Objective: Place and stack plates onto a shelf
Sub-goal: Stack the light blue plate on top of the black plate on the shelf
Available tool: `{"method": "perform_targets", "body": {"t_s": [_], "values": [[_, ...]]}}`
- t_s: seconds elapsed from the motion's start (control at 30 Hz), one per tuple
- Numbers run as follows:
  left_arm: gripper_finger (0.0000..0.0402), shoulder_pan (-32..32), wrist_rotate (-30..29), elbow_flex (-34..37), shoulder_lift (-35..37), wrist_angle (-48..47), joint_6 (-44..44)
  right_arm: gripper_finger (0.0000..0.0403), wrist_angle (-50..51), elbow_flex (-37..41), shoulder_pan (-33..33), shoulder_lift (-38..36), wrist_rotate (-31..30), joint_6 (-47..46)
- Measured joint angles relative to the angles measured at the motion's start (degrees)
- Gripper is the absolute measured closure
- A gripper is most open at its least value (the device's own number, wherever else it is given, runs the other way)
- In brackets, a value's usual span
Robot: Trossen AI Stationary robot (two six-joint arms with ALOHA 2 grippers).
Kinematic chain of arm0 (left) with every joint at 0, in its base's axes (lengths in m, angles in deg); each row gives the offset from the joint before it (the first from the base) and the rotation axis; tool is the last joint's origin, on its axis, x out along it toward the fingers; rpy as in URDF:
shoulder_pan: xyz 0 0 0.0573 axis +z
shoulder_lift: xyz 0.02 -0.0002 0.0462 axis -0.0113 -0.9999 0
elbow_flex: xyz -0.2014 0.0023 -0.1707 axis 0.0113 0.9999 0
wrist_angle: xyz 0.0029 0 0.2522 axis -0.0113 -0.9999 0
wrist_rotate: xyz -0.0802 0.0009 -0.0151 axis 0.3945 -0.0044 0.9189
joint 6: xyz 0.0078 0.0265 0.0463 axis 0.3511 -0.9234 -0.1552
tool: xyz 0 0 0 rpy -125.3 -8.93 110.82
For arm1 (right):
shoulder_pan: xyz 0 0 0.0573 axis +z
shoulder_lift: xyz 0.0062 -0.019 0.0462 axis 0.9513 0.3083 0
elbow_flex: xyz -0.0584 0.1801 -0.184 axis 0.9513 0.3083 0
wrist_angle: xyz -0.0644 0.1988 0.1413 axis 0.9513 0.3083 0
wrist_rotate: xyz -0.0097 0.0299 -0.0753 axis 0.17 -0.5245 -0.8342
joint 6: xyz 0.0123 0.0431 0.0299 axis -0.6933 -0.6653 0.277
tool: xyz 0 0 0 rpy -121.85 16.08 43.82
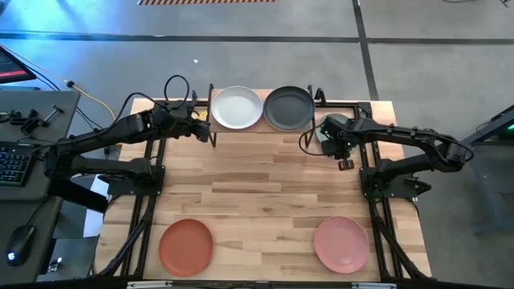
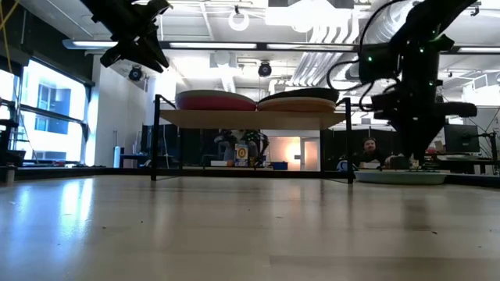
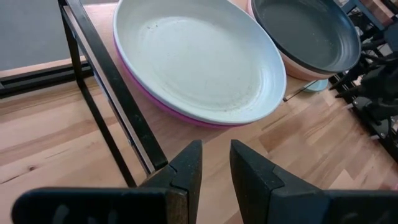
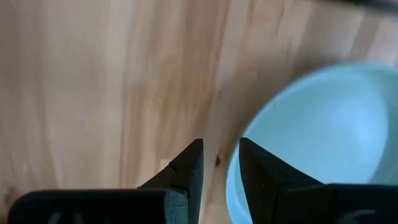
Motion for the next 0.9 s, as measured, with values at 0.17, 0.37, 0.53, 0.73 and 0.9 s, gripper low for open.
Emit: {"method": "perform_targets", "body": {"t_s": [0.17,0.37,0.53,0.73,0.9], "values": [[0.033,0.0,-0.2,0.0,0.0,0.0,0.0,0.0322,-1.4,1.8,0.0,0.0,-3.5,-3.4],[0.033,0.0,-0.8,0.0,0.0,0.0,0.0,0.0322,-4.5,1.9,-0.9,0.0,-3.5,-3.2],[0.033,0.0,-0.8,0.0,0.0,0.0,0.0,0.0322,-4.9,1.9,-1.7,0.0,-1.4,-2.9],[0.033,0.0,-0.8,0.0,0.0,0.0,-0.1,0.0322,-7.4,6.0,-1.6,0.0,-2.1,-3.2],[0.033,0.0,-0.8,0.0,0.0,0.0,-0.2,0.0322,-10.8,8.3,-1.7,0.0,-5.3,-6.2]]}}
